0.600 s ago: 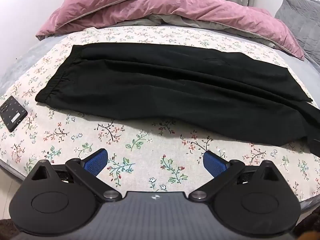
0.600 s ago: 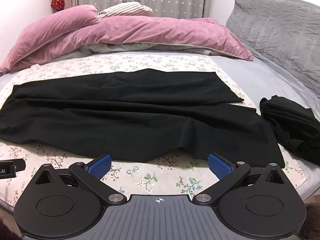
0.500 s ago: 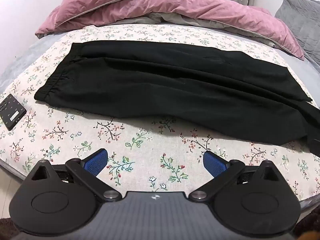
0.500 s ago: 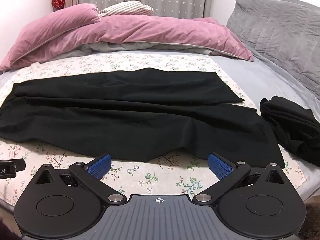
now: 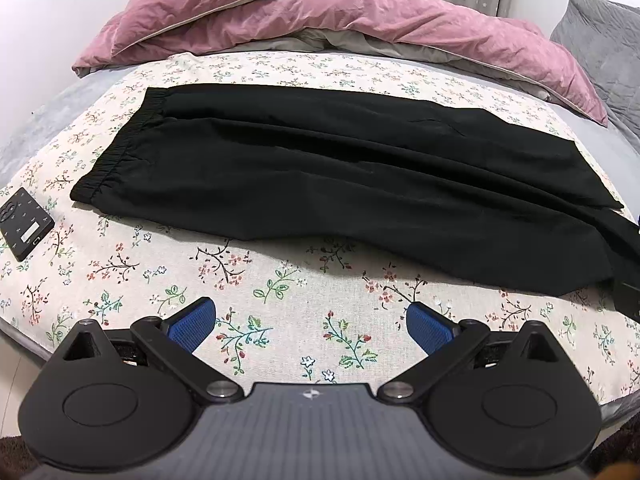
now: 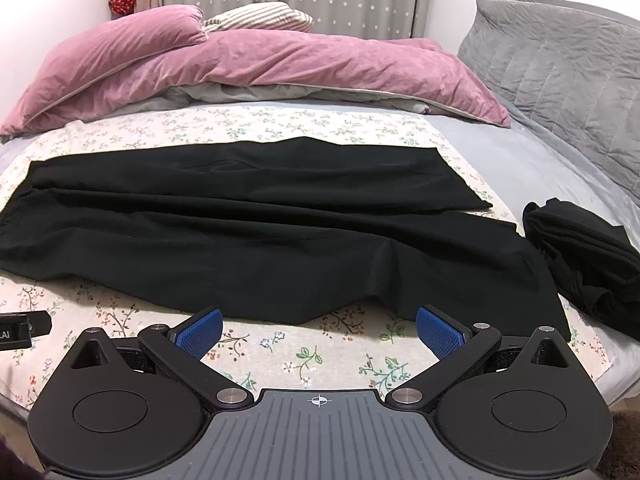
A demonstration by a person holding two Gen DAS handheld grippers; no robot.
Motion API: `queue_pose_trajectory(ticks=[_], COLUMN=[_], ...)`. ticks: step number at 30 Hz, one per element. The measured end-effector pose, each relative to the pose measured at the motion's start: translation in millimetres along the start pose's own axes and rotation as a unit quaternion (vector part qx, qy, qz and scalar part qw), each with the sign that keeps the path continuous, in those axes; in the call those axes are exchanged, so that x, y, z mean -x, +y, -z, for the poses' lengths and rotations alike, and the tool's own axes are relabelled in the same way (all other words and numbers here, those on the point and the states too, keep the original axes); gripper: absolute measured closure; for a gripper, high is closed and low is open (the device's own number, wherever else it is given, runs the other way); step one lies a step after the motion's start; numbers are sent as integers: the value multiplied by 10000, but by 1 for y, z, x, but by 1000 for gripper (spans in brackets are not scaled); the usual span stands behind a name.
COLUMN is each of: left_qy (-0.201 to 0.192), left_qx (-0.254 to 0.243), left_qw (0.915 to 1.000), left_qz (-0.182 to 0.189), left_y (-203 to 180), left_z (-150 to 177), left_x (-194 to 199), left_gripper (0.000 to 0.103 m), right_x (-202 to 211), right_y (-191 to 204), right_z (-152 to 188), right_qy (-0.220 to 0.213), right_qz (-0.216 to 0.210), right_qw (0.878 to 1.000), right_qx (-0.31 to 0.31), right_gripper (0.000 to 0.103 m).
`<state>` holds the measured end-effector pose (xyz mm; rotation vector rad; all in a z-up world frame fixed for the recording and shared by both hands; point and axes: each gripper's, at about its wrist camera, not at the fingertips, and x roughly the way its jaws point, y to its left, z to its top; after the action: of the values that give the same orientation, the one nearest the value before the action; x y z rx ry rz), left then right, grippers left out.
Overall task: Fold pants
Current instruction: 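Move both tools toward the elastic waistband of the black trousers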
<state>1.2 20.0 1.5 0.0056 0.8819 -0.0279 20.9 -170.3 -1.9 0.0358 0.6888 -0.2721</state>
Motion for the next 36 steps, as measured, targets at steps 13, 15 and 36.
queue_pose_trajectory(ticks=[13, 15, 36], left_qy=[9, 15, -38], left_qx=[-2, 0, -23], left_qw=[10000, 10000, 9998], left_qz=[18, 16, 206], left_y=[1, 0, 12], left_z=[1, 1, -14], left_x=[-1, -1, 3], left_gripper=[0, 0, 0], right_x=[-1, -1, 4], right_y=[0, -1, 8], right_z=[1, 2, -7], right_qy=[36, 57, -302], right_qz=[-6, -27, -317], right_qw=[10000, 10000, 9988], right_qx=[7, -16, -237], right_gripper=[0, 0, 0])
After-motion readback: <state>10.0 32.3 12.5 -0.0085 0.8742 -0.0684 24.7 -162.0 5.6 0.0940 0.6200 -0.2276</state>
